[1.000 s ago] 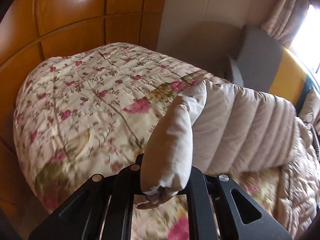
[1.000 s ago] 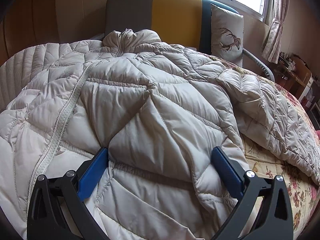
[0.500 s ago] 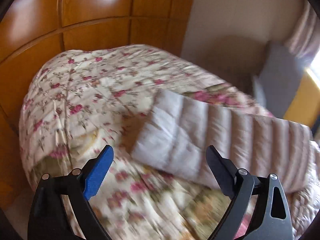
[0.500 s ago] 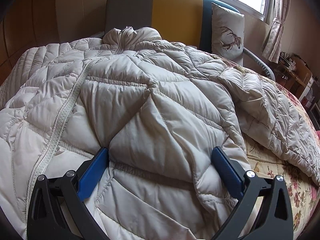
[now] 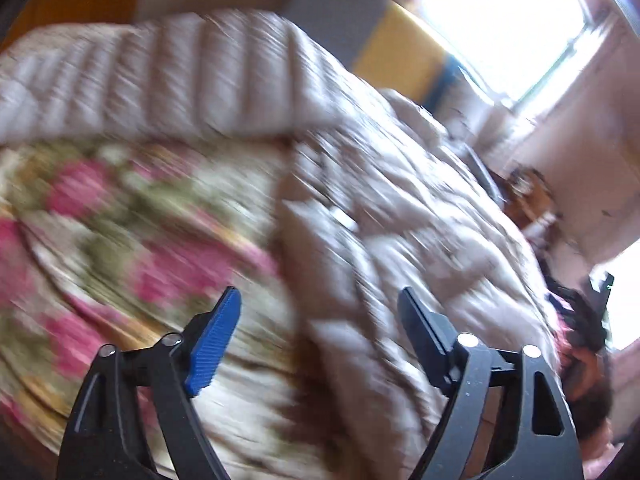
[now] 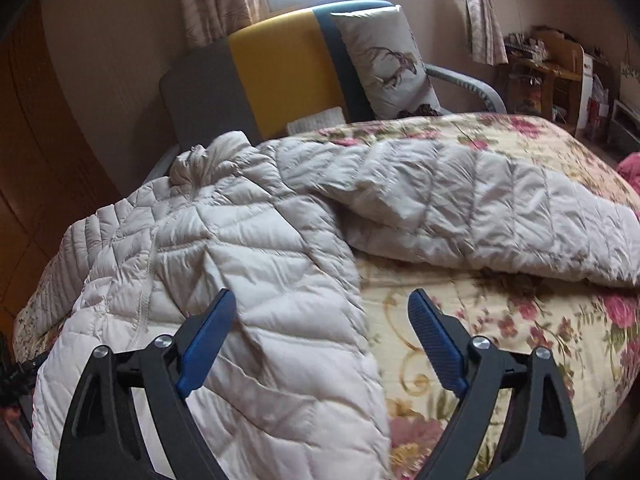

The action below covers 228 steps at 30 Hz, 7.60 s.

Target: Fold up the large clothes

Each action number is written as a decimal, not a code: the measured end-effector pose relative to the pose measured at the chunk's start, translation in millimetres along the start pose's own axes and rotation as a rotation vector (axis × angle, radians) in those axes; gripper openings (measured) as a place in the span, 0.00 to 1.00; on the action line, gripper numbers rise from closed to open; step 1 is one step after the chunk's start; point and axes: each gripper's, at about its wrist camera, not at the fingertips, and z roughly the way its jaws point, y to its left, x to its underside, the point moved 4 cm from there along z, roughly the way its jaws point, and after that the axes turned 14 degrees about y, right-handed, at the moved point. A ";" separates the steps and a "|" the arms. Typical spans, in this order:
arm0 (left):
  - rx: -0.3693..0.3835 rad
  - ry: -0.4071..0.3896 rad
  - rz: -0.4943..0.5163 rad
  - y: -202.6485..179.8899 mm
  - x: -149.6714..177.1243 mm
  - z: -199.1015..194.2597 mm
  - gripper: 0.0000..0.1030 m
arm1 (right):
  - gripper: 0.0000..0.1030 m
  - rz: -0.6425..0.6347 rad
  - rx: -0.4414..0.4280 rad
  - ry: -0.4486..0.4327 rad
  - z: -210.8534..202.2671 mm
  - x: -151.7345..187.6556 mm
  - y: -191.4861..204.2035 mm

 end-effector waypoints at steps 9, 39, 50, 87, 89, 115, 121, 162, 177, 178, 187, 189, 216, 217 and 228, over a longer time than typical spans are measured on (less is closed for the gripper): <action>0.112 0.059 0.020 -16.1 33.2 17.5 0.75 | 0.74 0.152 -0.246 0.130 5.6 66.3 -48.3; 0.122 0.120 0.005 -8.5 81.5 -10.9 0.14 | 0.42 -0.141 -0.207 0.203 7.0 86.9 -17.9; -0.037 -0.082 0.123 -44.1 4.9 -75.4 0.56 | 0.85 -0.123 -0.083 -0.044 -38.4 -10.8 -9.1; -0.002 -0.042 0.282 -118.2 -51.8 69.3 0.86 | 0.68 -0.061 -0.027 0.048 57.6 -27.6 50.9; -0.008 -0.062 0.281 -118.6 -56.5 61.5 0.87 | 0.70 -0.011 -0.035 0.044 49.0 -22.9 44.9; -0.329 -0.354 -0.587 138.5 -142.2 -29.2 0.89 | 0.89 -0.038 0.100 0.019 68.1 -9.4 35.0; -0.254 -0.387 -0.649 161.1 -147.2 -25.4 0.88 | 0.90 -0.037 0.101 0.022 69.3 -9.4 34.6; 0.054 -0.531 -0.831 229.2 -158.3 -47.3 0.10 | 0.92 -0.025 0.067 0.015 67.8 -10.0 31.7; -0.094 -0.779 -0.502 90.8 -172.4 -153.2 0.03 | 0.93 -0.025 0.043 0.015 69.2 -11.1 32.0; -0.125 -0.778 -0.436 67.2 -179.5 -151.6 0.03 | 0.93 -0.024 0.040 0.014 69.2 -11.2 32.3; -0.286 -0.642 0.124 -117.6 -196.9 -70.9 0.03 | 0.93 -0.014 0.010 0.004 65.5 -8.8 27.9; -0.298 -0.573 0.199 -144.9 -196.1 -42.5 0.03 | 0.93 -0.012 0.005 0.003 65.5 -8.9 27.7; -0.389 -0.108 0.970 -286.0 -120.3 177.3 0.77 | 0.95 -0.014 0.000 0.005 67.4 -9.0 29.7; -0.403 -0.091 0.974 -283.7 -118.3 179.3 0.77 | 0.95 -0.014 0.001 0.005 67.4 -9.0 29.7; -0.150 -0.207 0.671 -224.9 -150.9 96.3 0.88 | 0.95 -0.013 -0.001 0.003 67.5 -8.4 30.6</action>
